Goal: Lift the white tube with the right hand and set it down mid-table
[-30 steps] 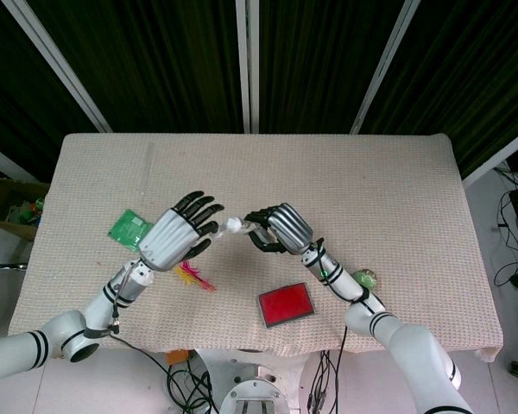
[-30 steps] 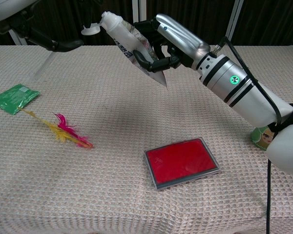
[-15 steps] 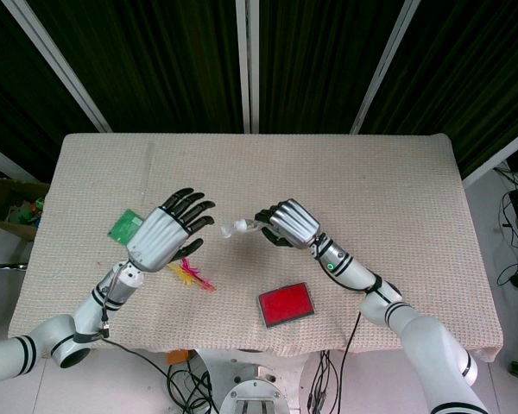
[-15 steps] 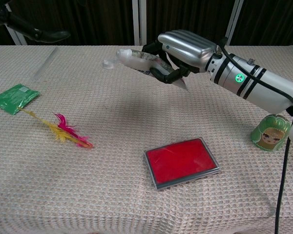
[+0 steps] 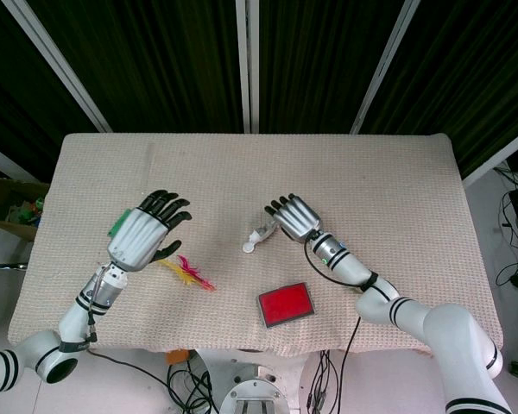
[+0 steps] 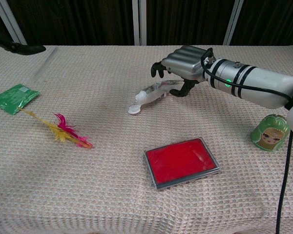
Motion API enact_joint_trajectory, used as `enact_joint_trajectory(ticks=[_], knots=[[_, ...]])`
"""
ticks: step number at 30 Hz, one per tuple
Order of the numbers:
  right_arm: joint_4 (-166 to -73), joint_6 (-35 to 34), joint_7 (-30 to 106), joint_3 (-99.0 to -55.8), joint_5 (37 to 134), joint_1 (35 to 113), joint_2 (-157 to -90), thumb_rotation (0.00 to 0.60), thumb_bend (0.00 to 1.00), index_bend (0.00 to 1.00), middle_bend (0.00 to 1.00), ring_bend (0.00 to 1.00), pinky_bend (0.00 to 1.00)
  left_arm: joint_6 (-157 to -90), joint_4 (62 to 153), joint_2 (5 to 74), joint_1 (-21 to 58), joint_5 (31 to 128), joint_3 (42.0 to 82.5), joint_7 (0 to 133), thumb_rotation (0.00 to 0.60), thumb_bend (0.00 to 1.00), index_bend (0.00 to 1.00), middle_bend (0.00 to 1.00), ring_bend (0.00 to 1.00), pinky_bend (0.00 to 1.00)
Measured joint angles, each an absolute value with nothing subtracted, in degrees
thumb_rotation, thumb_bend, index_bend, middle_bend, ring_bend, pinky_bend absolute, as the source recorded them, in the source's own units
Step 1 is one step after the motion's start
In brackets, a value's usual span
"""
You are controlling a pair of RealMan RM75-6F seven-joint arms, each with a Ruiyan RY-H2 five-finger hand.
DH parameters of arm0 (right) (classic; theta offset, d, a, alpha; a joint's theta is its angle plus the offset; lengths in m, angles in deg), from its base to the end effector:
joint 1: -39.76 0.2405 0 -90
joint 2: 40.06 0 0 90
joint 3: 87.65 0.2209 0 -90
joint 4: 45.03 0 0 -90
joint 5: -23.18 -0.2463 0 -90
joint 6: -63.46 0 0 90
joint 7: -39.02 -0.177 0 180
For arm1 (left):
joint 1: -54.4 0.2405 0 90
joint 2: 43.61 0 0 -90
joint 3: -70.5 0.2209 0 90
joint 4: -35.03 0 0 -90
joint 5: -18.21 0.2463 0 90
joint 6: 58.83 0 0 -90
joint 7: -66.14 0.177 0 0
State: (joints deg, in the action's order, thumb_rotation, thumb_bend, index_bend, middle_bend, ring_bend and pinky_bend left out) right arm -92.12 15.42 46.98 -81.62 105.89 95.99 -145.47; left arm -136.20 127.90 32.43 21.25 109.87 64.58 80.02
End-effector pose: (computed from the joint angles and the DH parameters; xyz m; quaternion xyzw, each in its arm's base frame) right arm -0.0922 -0.4197 -0.1193 0.8397 -0.1765 0.3308 0.3928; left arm -0.1074 0.3103 0.0319 -0.7215 -0.2003 -0.5022 0.4327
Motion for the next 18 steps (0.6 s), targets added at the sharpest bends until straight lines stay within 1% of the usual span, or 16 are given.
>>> enact_joint_trajectory(ticks=[2,4,9,11,14,18], knots=[[-94.08,16.41,48.80,-80.73,104.27,95.66,-144.74,0.600,0.29,0.10,0.20,0.21,0.38,-136.59,127.92,32.16,21.70,109.78,64.55,80.00,0.600,0.22,0.35,0.24,0.19,0.21],[-95.83,16.43,49.50,-80.25,103.57,95.13,-143.79,0.600,0.29,0.08,0.19,0.20,0.38,-137.03,127.97,31.75,22.18,109.68,64.51,79.99,0.600,0.22,0.35,0.24,0.19,0.21],[-101.97,14.01,49.44,-79.59,102.61,92.73,-139.66,0.600,0.29,0.06,0.20,0.20,0.37,-138.06,128.07,30.19,23.96,108.91,64.73,80.10,0.600,0.22,0.35,0.24,0.19,0.21],[-106.18,12.27,49.16,-79.46,102.10,90.88,-136.53,0.600,0.29,0.06,0.21,0.20,0.37,-138.32,128.05,29.26,25.05,107.87,64.98,80.20,0.600,0.22,0.35,0.24,0.19,0.21],[-113.53,8.78,48.94,-79.61,101.30,87.10,-130.46,0.600,0.30,0.06,0.22,0.19,0.33,-138.49,128.12,27.66,26.95,105.54,65.52,80.12,0.600,0.22,0.35,0.24,0.18,0.21],[-123.71,1.48,48.40,-80.64,100.70,79.74,-120.51,0.600,0.31,0.06,0.21,0.14,0.27,-139.22,128.45,25.32,30.41,101.67,66.16,79.56,0.600,0.22,0.35,0.24,0.18,0.21]])
